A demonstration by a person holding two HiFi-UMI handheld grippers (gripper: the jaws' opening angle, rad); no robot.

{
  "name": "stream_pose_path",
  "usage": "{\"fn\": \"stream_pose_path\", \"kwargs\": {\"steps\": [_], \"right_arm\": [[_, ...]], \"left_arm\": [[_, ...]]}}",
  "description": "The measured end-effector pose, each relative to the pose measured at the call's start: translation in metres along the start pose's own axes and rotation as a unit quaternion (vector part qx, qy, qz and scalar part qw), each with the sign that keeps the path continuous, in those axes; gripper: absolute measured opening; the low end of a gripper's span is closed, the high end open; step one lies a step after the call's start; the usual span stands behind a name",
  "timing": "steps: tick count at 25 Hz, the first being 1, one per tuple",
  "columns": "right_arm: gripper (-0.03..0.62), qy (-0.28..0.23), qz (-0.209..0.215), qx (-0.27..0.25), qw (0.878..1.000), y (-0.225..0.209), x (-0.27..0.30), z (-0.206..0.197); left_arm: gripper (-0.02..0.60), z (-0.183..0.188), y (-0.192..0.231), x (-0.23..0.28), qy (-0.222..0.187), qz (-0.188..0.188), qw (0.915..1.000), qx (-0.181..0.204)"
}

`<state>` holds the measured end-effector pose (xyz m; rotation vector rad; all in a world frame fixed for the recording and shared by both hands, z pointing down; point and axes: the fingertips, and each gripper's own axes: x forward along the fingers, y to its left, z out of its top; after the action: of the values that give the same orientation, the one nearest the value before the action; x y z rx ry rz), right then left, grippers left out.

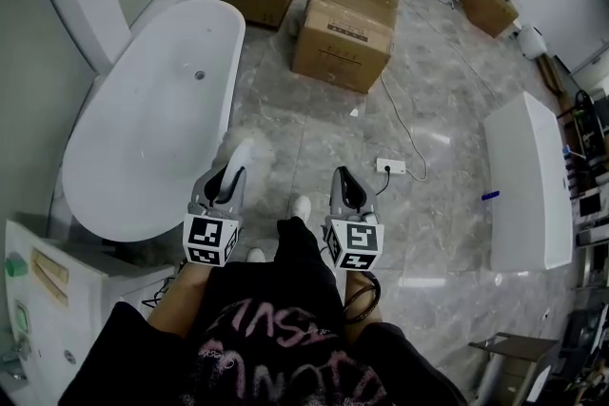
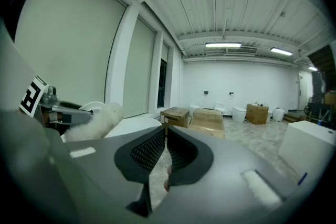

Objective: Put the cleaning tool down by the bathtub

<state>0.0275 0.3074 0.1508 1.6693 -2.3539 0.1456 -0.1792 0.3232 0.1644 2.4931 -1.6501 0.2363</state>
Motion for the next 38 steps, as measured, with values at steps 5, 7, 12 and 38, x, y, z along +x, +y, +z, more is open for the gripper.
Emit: {"fn": "stream_pose_path", "kwargs": {"steps": [5,7,12,38], "right_arm": [[0.028,-0.005,0.006,-0.004,1.000,0.001,0.016,0.002],[0.028,-0.005,0.009,0.000,1.000,-0.001,0.024,0.000],[0.028,-0.003,0.011,0.005,1.000,-0.011,0.047,-0.003],[0.028,0.067,0.056,0.053,0.995,-0.114,0.229,-0.032]], "left_arm": [[0.081,-0.002,0.009,0.012,0.002,0.001,1.0000,0.008],[0.081,-0.002,0.011,0.018,0.002,0.002,0.9999,0.011],[0.081,0.002,0.016,0.040,0.007,0.000,0.9997,0.023],[0.081,-0.002,0.040,0.244,0.090,0.010,0.9956,0.027]]}}
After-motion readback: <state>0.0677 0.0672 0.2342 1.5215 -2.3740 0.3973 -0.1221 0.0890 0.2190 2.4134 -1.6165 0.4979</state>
